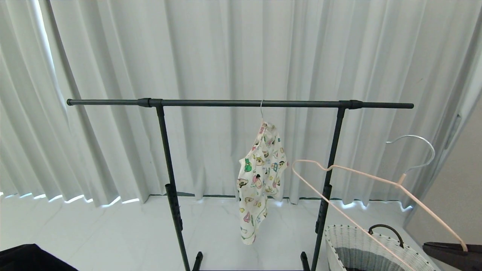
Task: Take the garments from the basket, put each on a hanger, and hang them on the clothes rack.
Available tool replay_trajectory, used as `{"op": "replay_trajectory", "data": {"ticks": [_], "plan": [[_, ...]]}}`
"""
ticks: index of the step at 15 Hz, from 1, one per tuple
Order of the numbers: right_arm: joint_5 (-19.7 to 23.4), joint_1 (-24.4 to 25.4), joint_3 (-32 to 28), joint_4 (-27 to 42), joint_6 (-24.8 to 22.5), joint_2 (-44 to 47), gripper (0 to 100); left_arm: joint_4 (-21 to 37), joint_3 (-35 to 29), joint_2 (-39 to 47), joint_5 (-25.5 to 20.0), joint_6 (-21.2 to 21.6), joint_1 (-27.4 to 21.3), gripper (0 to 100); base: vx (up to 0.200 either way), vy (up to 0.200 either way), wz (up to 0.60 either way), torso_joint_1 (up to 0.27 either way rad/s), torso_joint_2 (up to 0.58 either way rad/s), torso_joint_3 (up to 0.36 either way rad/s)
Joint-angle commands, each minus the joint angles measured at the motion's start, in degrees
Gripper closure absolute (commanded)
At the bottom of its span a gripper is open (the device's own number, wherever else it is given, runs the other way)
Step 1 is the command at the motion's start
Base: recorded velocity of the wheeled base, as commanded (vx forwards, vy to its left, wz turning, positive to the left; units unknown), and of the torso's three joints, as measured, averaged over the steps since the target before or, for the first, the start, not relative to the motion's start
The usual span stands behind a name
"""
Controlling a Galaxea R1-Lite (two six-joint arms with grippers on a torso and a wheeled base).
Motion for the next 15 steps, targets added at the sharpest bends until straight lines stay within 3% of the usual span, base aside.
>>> {"op": "replay_trajectory", "data": {"ticks": [1, 3, 6, 10, 15], "plan": [[3.3, 6.8, -0.2, -0.1, 2.7, 0.2, 100, -7.2, -0.3, 7.7, 0.2, -0.3, -0.5, 100, 0.000, 0.000, 0.00, 0.000, 0.00, 0.000], [4.3, 16.7, -0.5, -0.2, 7.3, -0.1, 100, -17.1, -1.8, 17.2, 1.2, -0.6, 0.8, 100, 0.000, 0.000, 0.00, 0.000, 0.00, 0.000], [4.1, 27.8, -0.8, -1.7, 12.5, 0.6, 100, -19.8, -9.8, 28.4, 1.9, -6.2, 1.5, 100, 0.000, 0.000, 0.00, 0.000, 0.00, 0.000], [4.2, 34.4, -1.5, -7.6, 15.2, 5.4, 100, -19.8, -18.0, 36.6, 2.1, -16.4, 1.2, 100, 0.000, 0.000, 0.00, 0.000, 0.00, 0.000], [4.1, 35.3, -2.1, -18.0, 15.4, 15.7, 100, -19.8, -18.9, 37.5, 2.0, -17.1, -0.7, 100, 0.000, 0.000, 0.00, 0.000, 0.00, 0.000]]}}
